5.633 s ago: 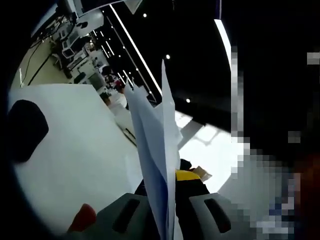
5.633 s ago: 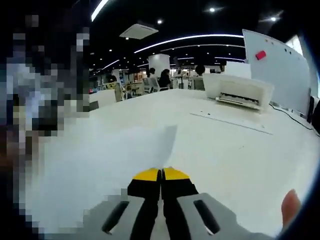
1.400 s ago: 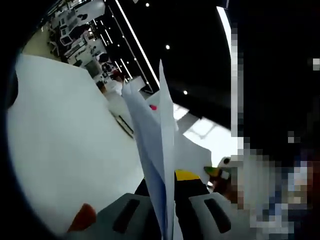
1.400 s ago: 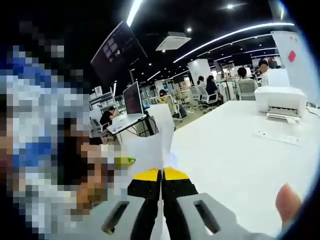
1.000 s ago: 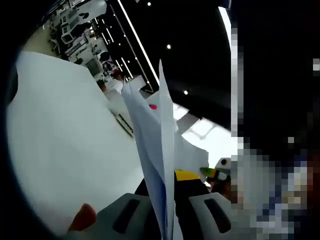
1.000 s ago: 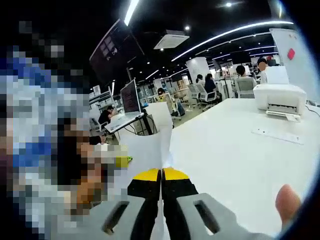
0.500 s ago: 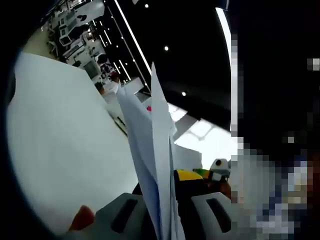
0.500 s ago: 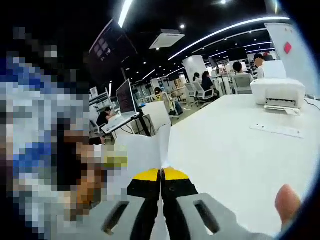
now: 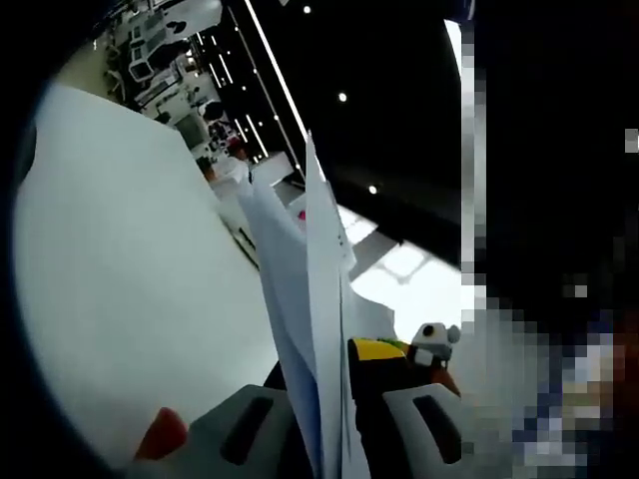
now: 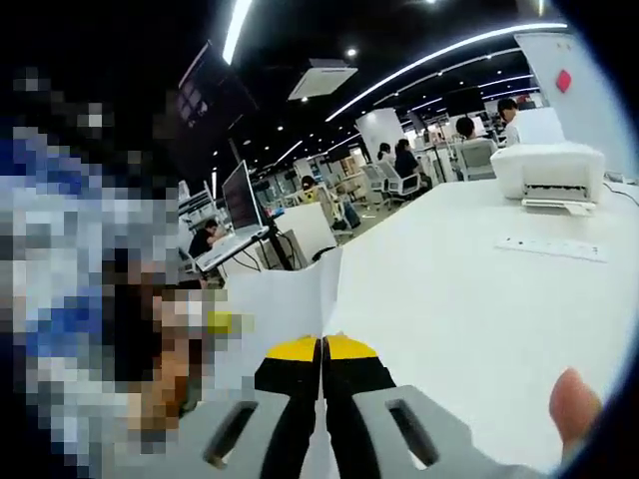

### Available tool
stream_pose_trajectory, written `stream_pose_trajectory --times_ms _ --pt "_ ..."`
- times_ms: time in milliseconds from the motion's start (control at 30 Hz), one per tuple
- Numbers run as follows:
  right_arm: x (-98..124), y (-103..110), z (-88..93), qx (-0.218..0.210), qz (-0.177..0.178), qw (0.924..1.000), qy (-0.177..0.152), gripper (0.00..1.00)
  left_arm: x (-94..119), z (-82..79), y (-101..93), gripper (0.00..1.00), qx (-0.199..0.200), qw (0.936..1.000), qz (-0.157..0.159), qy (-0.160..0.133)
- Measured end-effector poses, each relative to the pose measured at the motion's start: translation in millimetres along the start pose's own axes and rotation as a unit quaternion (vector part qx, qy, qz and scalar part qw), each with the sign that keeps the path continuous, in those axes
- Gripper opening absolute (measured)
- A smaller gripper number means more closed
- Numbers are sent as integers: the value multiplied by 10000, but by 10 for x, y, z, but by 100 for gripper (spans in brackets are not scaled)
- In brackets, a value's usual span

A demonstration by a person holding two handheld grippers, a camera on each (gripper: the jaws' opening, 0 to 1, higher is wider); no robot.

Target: Organize the stack of printing papers by aligning and flattening the scattered papers on the table

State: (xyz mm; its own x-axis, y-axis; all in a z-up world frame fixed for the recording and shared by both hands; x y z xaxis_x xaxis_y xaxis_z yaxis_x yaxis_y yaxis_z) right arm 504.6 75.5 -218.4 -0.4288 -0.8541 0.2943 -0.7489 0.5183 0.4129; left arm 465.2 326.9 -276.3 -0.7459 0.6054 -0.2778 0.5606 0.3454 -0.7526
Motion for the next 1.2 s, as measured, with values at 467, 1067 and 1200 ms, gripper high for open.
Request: stream_pose_trajectory --times_ms 467,1067,1200 --pt "-200 26 63 -149 -138 9998 86 0 -29 -14 3 9 43 10000 28 -32" --pt "-499 173 113 -407 -498 9979 17 0 -60 -2 -11 9 82 9999 57 -61" --pt "-565 248 139 -370 -570 9977 54 0 -68 -9 -13 9 66 9999 63 -47"
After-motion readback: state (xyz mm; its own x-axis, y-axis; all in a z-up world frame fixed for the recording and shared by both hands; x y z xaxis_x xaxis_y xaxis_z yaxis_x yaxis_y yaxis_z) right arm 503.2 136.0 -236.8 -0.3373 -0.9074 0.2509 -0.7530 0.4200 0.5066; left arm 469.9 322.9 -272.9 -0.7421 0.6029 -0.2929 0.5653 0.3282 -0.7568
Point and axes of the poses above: the point that each gripper's makers call its tool centre point, and the gripper's own axes: x roughly backward along the fingers, y roughly to its left, z roughly out of its underside, the point moved 5 cm from there along x, roughly backward along the fingers, and after that the axes turned 2 degrees about -x, right-handed, at the moved point
